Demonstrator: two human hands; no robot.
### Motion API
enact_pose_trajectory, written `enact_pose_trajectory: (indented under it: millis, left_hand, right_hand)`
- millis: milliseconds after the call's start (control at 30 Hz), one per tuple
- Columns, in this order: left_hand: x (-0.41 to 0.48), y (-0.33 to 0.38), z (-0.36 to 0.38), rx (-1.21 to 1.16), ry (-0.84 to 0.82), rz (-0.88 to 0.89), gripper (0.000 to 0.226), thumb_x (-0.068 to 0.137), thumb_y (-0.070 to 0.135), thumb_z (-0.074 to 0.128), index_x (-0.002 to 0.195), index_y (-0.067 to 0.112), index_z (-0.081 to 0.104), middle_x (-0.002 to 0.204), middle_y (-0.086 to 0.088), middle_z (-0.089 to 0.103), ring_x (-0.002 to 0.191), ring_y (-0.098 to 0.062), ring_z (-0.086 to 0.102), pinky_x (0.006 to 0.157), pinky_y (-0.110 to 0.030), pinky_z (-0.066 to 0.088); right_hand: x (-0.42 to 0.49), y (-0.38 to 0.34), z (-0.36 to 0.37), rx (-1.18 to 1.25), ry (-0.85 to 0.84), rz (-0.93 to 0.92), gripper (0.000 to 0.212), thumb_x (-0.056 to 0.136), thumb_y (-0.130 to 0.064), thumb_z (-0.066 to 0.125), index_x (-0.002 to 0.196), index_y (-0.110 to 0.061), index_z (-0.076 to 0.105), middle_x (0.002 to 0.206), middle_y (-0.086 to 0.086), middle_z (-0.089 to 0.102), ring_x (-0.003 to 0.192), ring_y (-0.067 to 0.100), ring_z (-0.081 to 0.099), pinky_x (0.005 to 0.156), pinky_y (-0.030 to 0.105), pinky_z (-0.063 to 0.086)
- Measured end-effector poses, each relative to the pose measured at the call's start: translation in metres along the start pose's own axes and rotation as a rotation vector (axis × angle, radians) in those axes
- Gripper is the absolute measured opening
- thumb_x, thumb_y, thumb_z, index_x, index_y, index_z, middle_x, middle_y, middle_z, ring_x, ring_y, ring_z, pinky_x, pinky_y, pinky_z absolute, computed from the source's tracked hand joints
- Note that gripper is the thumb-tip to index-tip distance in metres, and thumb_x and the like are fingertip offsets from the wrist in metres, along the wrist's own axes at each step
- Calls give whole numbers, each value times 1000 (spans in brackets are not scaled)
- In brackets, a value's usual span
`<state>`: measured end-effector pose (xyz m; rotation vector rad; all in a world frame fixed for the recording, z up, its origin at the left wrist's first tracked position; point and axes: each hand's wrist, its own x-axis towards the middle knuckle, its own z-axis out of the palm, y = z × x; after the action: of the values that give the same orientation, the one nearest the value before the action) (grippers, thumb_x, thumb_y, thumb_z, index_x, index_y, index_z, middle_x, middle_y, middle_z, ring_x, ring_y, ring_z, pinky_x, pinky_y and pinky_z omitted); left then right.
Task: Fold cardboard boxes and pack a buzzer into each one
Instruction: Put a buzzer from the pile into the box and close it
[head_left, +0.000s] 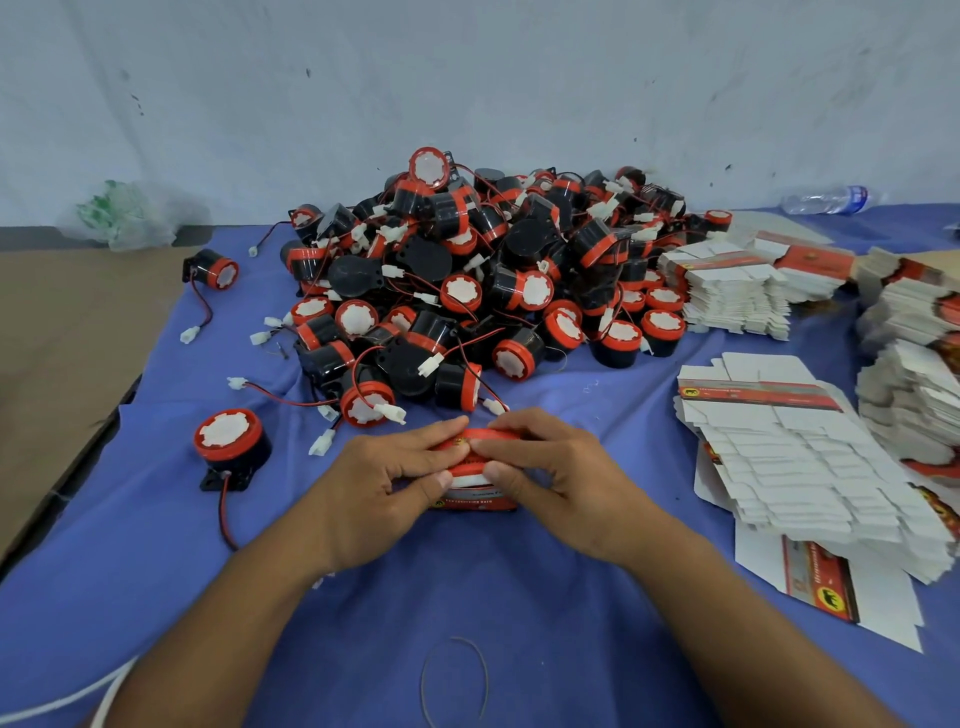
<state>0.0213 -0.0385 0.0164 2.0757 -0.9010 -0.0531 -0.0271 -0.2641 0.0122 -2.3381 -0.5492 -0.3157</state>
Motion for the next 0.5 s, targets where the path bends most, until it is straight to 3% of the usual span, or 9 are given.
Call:
enact_pose_trajectory:
  millis: [167,300,433,500]
  left_hand:
    - [-1,1,0,130,-34,36,53,84,22,75,134,18,56,147,21,37,143,0,28,117,-18,25]
    - [0,1,1,261,20,99,43,89,19,71,130,10,60,143,13,40,143,-6,27,113,-8,16]
    - [-2,0,5,343,29,142,43,90,19,70,129,7,60,143,9,41,141,-11,30,116,-20,20]
    - [-4,0,7,323,41,126,44,92,21,67,133,9,57,145,12,39,142,-8,29,117,-20,22]
  right_hand:
    - [-6,-2,1,-164,-70,-6,39,105,-40,44,141,-30,56,156,-4,37,140,15,34,113,29,32]
    - [-10,-1,2,-203,-181,-53,50,104,-45,43,152,-31,39,165,-6,17,150,12,17,119,21,19]
    - [-12,5,8,-261,-175,-51,54,105,-42,42,156,-29,29,167,-5,8,153,15,11,123,30,20]
    - [-13,5,15,-219,-135,-43,51,105,-40,44,155,-31,33,164,-4,18,148,19,26,119,33,29]
